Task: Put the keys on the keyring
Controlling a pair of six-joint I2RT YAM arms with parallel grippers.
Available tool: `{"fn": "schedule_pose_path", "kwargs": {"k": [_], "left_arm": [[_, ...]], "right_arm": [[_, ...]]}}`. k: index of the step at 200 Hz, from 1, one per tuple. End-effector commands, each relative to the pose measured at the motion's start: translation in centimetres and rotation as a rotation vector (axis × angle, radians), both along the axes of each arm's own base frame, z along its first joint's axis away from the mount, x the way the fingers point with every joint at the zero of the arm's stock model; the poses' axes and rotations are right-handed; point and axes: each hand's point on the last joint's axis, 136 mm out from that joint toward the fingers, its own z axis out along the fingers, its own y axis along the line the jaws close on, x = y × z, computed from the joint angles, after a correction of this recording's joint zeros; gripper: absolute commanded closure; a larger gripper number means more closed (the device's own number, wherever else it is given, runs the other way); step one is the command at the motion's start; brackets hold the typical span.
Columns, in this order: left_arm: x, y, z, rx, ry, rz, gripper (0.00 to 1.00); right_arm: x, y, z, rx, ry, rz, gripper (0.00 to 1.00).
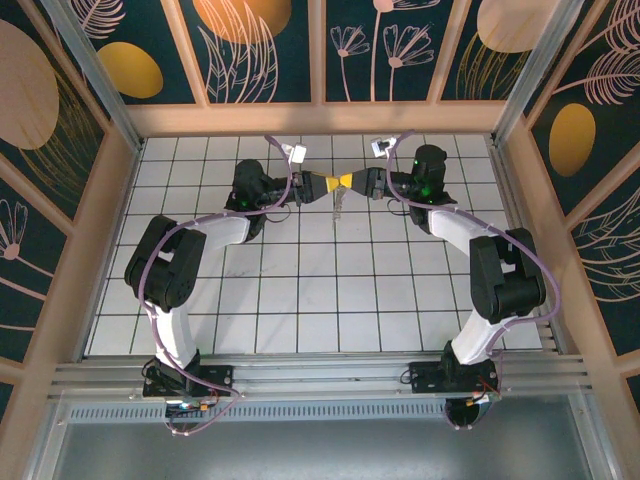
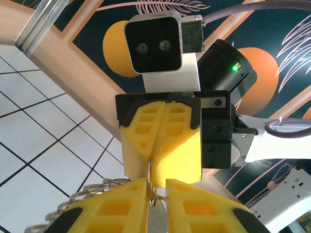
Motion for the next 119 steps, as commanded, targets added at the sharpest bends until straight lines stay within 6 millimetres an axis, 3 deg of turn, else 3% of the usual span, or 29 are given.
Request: {"fn": "schedule_pose_path", "kwargs": {"k": [1,37,54,76,102,119], "left_arm": [[-0.7,0.0,0.6,-0.020,-0.050,-0.034,0.86],[-0.5,0.0,0.5,-0.023,-0.046,-0.028,0.91],[-0.3,0.1,0.4,-0.028,-0.039,-0.014,1.00],[0.1,0.2,0.4,-0.039,-0.032,0.011,1.00],[0.2,0.3,0.5,-0.056,-0.027,0.021,1.00],[0.4,0.3,0.4,-0.060,-0.020,0.029,1.00]], "right_arm": [[0.3,0.5,1.3,0.009,-0.062,0.011,1.00],[0.3,0.7,1.2,0.002,-0.069,0.017,1.00],[0.4,0.6,1.1,-0.003,-0.069,0.009,1.00],[0.7,0.2,1.5,-0.002,-0.073,-0.008,1.00],[1.1,-1.4,2.5,0.014,-0.093,-0.082,0.73],[1.2,-3.1,3.2,0.036,-0.101,-0.145,0.67]]}}
